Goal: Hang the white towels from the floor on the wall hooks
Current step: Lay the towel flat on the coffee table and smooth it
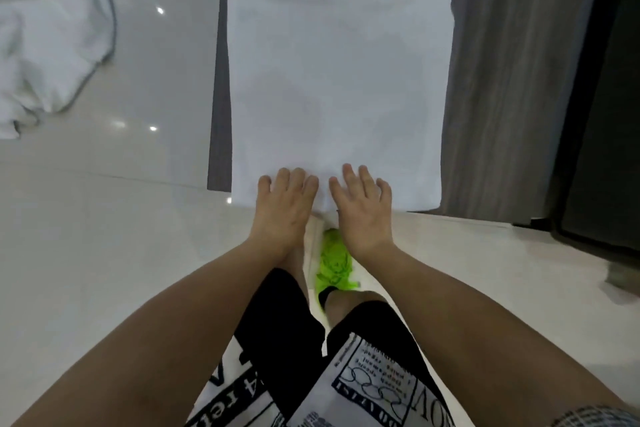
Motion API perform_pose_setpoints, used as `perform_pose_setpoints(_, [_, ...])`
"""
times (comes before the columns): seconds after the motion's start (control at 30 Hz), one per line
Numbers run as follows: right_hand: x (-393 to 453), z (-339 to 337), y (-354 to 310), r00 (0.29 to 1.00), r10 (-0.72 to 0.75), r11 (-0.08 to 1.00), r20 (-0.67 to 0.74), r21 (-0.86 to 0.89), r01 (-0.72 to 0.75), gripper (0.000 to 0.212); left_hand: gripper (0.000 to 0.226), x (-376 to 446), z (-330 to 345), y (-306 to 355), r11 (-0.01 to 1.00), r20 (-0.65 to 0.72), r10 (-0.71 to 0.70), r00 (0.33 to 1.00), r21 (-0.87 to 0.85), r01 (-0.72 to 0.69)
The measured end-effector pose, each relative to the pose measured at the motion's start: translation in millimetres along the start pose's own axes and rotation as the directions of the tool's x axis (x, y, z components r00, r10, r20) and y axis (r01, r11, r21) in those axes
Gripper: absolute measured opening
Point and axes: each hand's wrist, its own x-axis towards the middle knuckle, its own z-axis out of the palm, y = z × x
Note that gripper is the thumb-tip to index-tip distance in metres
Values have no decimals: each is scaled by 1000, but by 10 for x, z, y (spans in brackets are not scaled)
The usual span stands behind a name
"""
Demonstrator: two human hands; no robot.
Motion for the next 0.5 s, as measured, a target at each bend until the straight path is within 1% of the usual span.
perform_pose_setpoints(0.03, [-87, -4, -11, 1000, -2, 999, -27, 32, 3, 42, 38, -53, -6, 44, 1000, -5, -5, 1000, -7, 4])
perform_pose_setpoints(0.07, [-173, -38, -20, 1000, 11, 997, -27, 71, -9, 38, 32, -112, -42, 77, 1000, 10, -5, 1000, -21, 5])
perform_pose_setpoints(0.13, [-333, -200, -41, 995, 89, 983, 38, 160, -94, 38, 27, -249, -204, 144, 998, 81, -32, 996, -45, 36])
perform_pose_setpoints(0.17, [-405, -324, -56, 989, 134, 971, 62, 190, -143, 40, 27, -324, -338, 185, 997, 99, -52, 994, -55, 58])
perform_pose_setpoints(0.2, [-463, -467, -74, 985, 162, 963, 56, 208, -171, 40, 29, -393, -499, 227, 995, 92, -66, 994, -67, 73])
perform_pose_setpoints(0.3, [-549, -1026, -154, 976, 215, 945, -31, 259, -199, 39, 34, -546, -1105, 303, 989, 17, -101, 995, -102, 102])
perform_pose_setpoints(0.37, [-507, -1499, -251, 970, 225, 930, -90, 315, -186, 37, 35, -641, -1576, 245, 978, -56, -137, 989, -166, 126])
perform_pose_setpoints(0.43, [-428, -2032, -403, 972, 198, 931, -129, 334, -145, 26, 32, -765, -2066, 90, 954, -144, -197, 970, -255, 156])
perform_pose_setpoints(0.5, [-379, -2565, -610, 974, 122, 951, -190, 305, -60, 18, 26, -952, -2545, -138, 929, -242, -268, 933, -321, 184])
